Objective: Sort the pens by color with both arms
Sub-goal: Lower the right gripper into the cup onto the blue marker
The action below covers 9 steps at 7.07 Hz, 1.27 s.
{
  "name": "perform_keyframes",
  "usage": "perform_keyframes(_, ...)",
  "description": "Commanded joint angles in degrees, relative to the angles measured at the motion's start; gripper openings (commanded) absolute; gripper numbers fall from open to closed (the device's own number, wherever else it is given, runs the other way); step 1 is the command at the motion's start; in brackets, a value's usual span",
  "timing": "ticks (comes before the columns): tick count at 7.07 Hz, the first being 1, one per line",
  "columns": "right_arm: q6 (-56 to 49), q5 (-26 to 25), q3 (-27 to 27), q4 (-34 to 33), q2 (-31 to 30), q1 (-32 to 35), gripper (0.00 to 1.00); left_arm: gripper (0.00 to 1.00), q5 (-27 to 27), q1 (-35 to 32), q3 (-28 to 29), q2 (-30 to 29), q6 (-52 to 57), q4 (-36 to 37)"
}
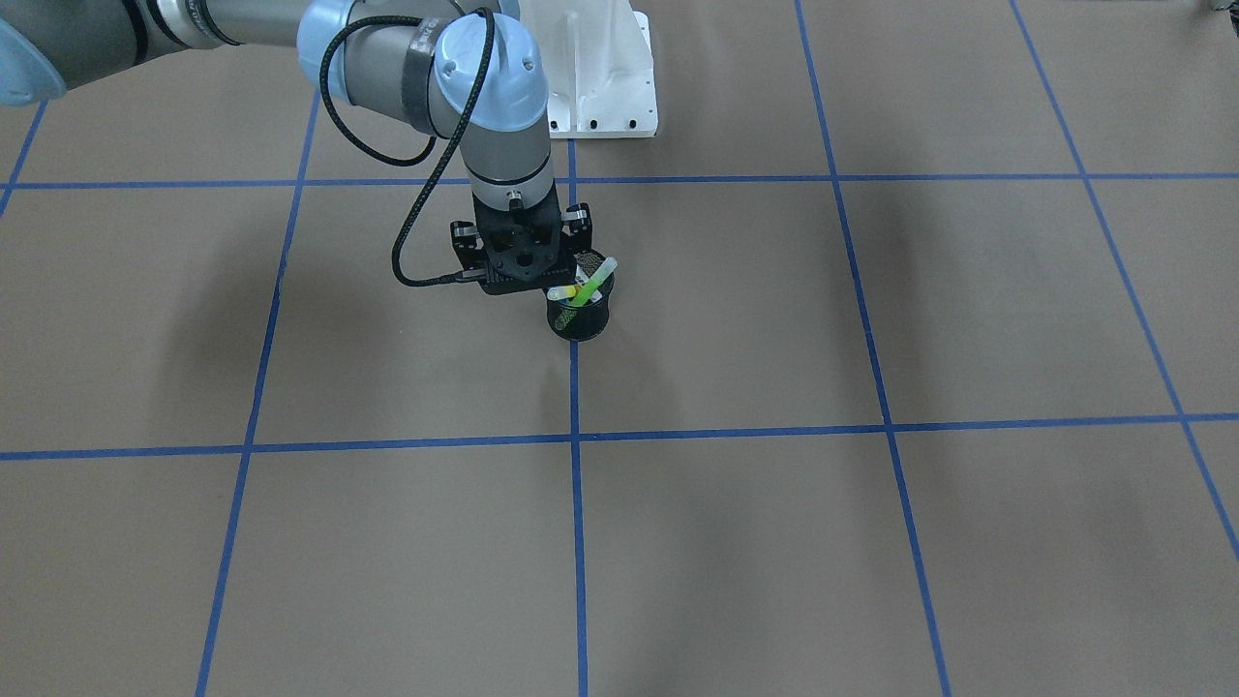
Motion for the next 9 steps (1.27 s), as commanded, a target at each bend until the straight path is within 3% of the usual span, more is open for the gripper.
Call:
perform_keyframes(1,-0.34,-0.03,-2.22,2.91,0.31,0.49,0.82,0.99,0.0,0.0,-0.08,0.03,0.03,-0.01)
perform_keyframes(6,-6.14,1.46,-2.31,3.0,0.49,0.49,0.78,0.99,0.0,0.0,0.01,0.03,-0.06,-0.01)
perform_keyframes(9,-11.05,2.52,-2.4,3.18,0.31,0.4,0.69,0.99,0.0,0.0,0.1,0.03,-0.06,-0.01)
